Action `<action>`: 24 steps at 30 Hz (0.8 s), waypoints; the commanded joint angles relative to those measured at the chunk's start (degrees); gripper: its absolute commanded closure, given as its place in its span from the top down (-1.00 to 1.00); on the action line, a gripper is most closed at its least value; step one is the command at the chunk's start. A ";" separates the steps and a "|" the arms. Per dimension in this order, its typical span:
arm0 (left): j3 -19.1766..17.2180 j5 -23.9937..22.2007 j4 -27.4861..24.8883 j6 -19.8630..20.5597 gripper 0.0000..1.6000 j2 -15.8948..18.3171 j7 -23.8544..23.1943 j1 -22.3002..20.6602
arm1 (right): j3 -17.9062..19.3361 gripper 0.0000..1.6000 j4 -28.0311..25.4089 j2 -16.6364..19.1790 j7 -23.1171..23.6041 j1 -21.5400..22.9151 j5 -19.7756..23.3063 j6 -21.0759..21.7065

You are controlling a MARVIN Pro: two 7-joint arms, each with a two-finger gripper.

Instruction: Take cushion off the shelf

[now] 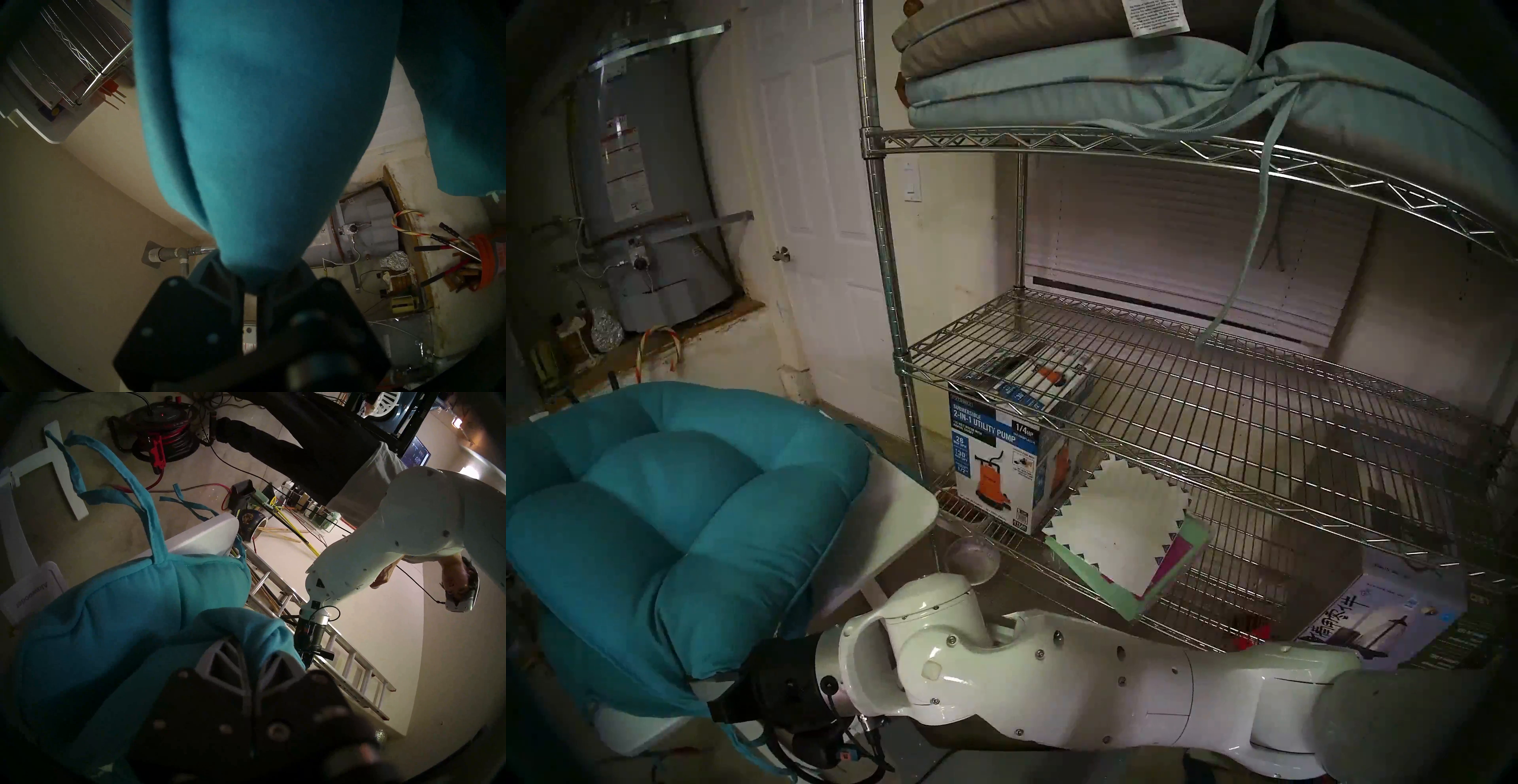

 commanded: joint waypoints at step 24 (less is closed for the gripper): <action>0.46 -0.20 9.83 0.16 -1.00 -3.24 1.20 -2.07 | -12.93 -1.00 8.22 -7.45 -0.19 9.28 7.45 7.96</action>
